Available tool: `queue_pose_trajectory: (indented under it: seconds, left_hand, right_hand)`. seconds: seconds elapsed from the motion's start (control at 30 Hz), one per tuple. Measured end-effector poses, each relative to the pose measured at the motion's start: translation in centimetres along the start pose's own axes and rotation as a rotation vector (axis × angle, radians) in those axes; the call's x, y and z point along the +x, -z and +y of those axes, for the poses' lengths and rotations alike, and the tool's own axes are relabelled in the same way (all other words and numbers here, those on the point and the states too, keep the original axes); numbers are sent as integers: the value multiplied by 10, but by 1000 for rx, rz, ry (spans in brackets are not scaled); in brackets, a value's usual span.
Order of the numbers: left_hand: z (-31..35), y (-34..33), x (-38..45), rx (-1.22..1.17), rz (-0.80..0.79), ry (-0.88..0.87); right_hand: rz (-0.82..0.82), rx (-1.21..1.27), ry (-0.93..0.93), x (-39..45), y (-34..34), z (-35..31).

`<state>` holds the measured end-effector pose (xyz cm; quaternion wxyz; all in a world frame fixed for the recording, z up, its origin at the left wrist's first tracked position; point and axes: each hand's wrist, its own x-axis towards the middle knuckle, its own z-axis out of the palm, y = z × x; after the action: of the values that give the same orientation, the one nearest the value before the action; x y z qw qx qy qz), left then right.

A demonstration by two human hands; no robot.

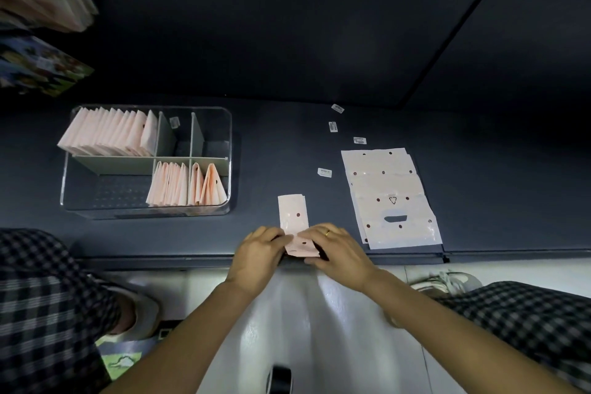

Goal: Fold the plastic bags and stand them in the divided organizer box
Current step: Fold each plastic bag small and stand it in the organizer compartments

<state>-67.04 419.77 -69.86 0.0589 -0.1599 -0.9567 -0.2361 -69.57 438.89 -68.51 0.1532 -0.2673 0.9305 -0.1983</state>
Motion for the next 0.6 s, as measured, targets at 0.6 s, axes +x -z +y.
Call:
queue_pose_trajectory:
  seconds: [0.6]
  left_hand:
    - [3,-8,25,-69,-39,615]
  right_hand:
    - [6,458,-704,62,14,-5]
